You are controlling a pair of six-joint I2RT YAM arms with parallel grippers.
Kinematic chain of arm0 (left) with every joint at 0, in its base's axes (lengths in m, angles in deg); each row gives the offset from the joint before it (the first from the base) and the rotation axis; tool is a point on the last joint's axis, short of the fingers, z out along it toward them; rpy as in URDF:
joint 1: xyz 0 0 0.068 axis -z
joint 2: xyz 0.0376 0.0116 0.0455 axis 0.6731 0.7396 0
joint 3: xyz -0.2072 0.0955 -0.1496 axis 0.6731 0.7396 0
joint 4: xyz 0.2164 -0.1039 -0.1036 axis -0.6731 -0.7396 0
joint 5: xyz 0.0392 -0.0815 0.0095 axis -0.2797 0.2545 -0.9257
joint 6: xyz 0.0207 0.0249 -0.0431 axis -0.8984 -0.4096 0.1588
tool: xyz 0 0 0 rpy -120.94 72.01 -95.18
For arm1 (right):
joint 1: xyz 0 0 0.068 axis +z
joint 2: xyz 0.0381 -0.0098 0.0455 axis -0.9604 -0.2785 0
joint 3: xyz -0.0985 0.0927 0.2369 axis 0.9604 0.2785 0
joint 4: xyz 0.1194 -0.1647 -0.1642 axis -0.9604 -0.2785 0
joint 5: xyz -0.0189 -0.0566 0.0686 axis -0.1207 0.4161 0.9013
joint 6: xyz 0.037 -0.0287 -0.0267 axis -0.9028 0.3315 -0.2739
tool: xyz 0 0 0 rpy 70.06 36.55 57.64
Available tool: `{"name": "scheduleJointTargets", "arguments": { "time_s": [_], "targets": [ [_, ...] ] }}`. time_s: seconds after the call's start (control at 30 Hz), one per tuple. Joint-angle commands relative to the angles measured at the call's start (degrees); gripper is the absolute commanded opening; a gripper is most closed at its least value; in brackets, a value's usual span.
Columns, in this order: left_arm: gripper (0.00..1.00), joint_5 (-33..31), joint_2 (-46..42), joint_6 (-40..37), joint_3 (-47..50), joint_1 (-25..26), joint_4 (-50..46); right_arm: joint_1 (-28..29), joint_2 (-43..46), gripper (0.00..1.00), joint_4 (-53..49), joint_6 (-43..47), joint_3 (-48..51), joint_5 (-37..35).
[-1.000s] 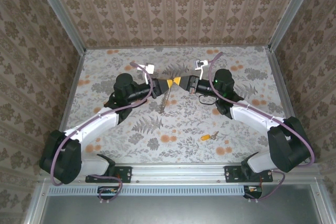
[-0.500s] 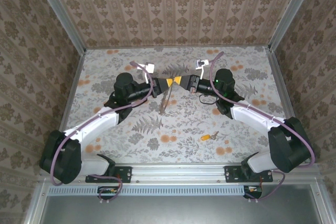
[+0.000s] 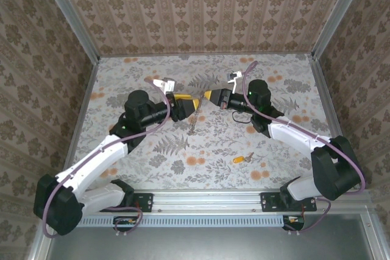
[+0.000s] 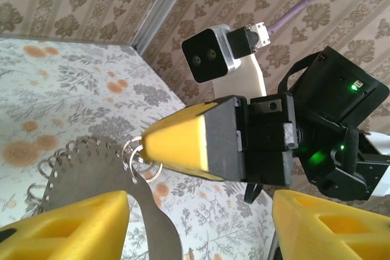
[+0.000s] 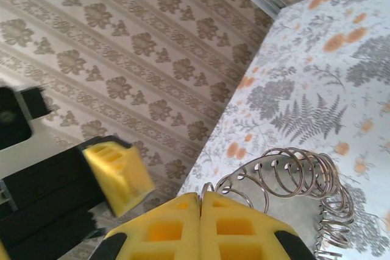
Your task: Put the keys on the keyring
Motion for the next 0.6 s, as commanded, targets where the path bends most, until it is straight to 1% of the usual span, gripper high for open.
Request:
{"name": "scheduleJointTargets", "arguments": {
  "time_s": [0.0,0.27,0.43,0.57],
  "targets": [
    [0.66,-5.5,-2.4,-6.6,-0.5,1.5,-10.3,-0.3,0.9,0.0,-2.7,1.4,-2.7,-3.1],
    [0.69,-11.5,-0.1,-11.8,-2.7,5.6,-17.0,-0.3,0.2,0.0,-3.2,0.8,-3.1,-4.3],
    [0.7,-14.9,0.2,-11.5,-2.1,5.9,-16.4,-0.3,-2.3,0.0,-3.9,2.6,-3.6,-3.9],
    [0.73,-22.0,-1.9,-10.5,-1.4,5.8,-17.8,0.2,-7.1,0.0,-1.3,2.4,-4.8,-1.8]
  ]
}}
